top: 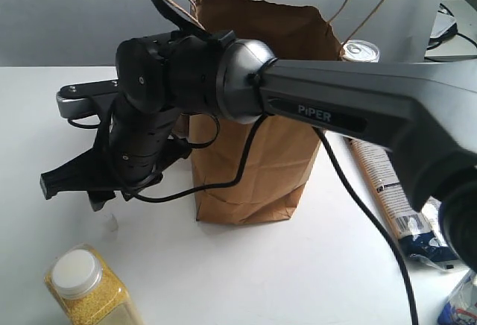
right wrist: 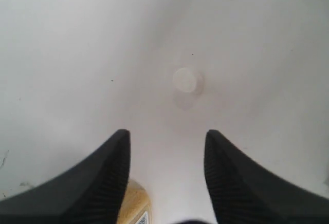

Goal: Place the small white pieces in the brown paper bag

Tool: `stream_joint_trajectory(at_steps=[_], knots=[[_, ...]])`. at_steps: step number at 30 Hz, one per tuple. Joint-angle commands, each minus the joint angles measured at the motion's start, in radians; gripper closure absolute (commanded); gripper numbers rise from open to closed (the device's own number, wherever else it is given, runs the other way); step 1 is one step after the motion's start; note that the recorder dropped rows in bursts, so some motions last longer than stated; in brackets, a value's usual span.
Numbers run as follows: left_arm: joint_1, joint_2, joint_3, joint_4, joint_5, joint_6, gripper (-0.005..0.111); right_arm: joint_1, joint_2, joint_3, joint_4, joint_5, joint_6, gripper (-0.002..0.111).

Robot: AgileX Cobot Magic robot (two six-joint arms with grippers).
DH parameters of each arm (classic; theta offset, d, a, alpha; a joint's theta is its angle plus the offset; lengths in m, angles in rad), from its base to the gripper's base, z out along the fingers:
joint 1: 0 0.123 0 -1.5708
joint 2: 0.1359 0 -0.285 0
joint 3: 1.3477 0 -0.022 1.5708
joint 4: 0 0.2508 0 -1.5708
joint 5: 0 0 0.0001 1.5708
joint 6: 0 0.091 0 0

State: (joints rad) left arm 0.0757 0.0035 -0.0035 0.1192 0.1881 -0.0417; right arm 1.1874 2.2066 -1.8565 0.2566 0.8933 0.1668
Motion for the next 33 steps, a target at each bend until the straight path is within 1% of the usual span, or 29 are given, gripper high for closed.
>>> stream_joint_trajectory(at_steps=[1,12,17,24,28,33], knots=[[-0.008,-0.003,0.004,0.004,-0.005,-0.004,0.107,-0.003,0.001,-0.007,0.012,0.004,-0.010,0.053],[-0.008,-0.003,0.004,0.004,-0.005,-0.004,0.107,-0.003,0.085,-0.021,0.041,-0.014,-0.004,0.052],[-0.008,-0.003,0.004,0.004,-0.005,-0.004,0.107,-0.003,0.140,-0.126,0.034,0.018,-0.004,0.052],[-0.008,-0.003,0.004,0.004,-0.005,-0.004,0.107,-0.001,0.235,-0.273,0.019,0.121,0.018,0.052],[-0.008,-0.003,0.004,0.004,-0.005,-0.004,0.107,-0.001,0.279,-0.328,0.013,0.168,0.020,0.052],[-0.008,-0.003,0.004,0.004,-0.005,-0.004,0.107,-0.001,0.309,-0.345,0.007,0.169,0.020,0.052]])
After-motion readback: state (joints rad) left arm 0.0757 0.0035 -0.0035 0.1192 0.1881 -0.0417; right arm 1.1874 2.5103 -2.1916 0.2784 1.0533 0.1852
